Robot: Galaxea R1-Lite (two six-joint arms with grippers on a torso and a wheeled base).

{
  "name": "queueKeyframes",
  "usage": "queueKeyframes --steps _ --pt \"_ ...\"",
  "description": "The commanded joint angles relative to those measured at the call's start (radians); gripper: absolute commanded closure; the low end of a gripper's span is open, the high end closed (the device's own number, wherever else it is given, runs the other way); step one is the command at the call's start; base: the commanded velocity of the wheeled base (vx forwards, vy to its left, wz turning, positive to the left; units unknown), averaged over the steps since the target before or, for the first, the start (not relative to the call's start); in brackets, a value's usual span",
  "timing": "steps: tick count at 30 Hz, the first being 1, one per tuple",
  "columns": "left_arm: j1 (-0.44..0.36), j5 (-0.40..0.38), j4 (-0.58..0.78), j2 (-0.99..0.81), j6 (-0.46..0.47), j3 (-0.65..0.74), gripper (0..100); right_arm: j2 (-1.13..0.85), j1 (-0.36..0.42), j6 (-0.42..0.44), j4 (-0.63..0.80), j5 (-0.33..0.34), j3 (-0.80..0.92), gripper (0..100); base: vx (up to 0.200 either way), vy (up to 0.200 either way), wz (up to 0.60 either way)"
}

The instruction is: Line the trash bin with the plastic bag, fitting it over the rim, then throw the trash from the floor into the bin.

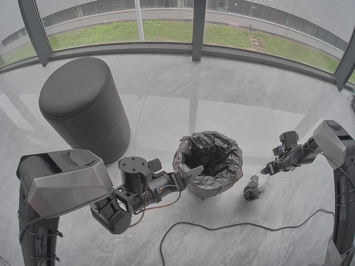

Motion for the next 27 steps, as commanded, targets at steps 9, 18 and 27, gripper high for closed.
queueKeyframes --steps 9,18,27 --pt "0.007 0.007 -0.044 0.020 -0.005 0.016 0 0.192 0.010 0.008 0.010 -0.022 -0.228 0 0.000 0.000 0.00" --pt "0.006 0.011 -0.061 0.036 -0.005 0.027 0 0.301 0.023 0.011 0.076 -0.038 -0.368 0 0.000 0.000 0.00" --pt "0.003 0.017 -0.096 0.051 -0.005 0.027 0 0.399 0.041 0.073 0.190 -0.068 -0.532 0 0.000 0.000 0.00"
